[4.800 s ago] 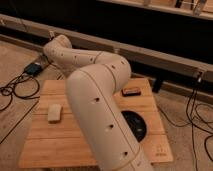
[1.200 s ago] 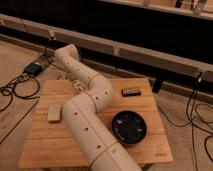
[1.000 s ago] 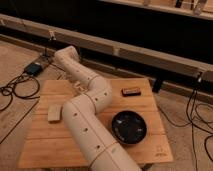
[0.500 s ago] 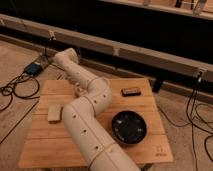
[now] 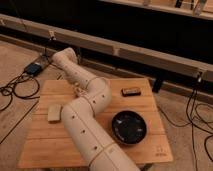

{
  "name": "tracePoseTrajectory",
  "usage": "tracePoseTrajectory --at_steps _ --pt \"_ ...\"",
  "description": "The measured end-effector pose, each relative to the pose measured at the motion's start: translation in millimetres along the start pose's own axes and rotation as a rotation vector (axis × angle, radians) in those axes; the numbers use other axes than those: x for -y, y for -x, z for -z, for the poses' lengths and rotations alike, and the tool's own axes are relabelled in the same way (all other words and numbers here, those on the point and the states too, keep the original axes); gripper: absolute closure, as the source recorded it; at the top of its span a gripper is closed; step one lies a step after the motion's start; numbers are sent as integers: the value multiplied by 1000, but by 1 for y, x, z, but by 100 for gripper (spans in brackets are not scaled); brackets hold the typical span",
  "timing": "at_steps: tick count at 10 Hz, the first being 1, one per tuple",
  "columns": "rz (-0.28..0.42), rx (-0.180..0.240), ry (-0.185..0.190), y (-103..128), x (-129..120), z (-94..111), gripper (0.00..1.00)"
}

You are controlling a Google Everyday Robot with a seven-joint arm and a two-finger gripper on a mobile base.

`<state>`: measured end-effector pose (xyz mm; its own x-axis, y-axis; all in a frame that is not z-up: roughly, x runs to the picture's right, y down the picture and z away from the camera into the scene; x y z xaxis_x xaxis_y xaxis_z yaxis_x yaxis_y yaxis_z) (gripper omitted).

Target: Stand the bottle upright

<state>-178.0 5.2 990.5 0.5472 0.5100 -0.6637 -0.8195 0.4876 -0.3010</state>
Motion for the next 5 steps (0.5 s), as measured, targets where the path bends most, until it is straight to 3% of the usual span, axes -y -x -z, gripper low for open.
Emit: tracePoseTrajectory --at_steps 5 --pt "25 17 -16 6 -11 23 100"
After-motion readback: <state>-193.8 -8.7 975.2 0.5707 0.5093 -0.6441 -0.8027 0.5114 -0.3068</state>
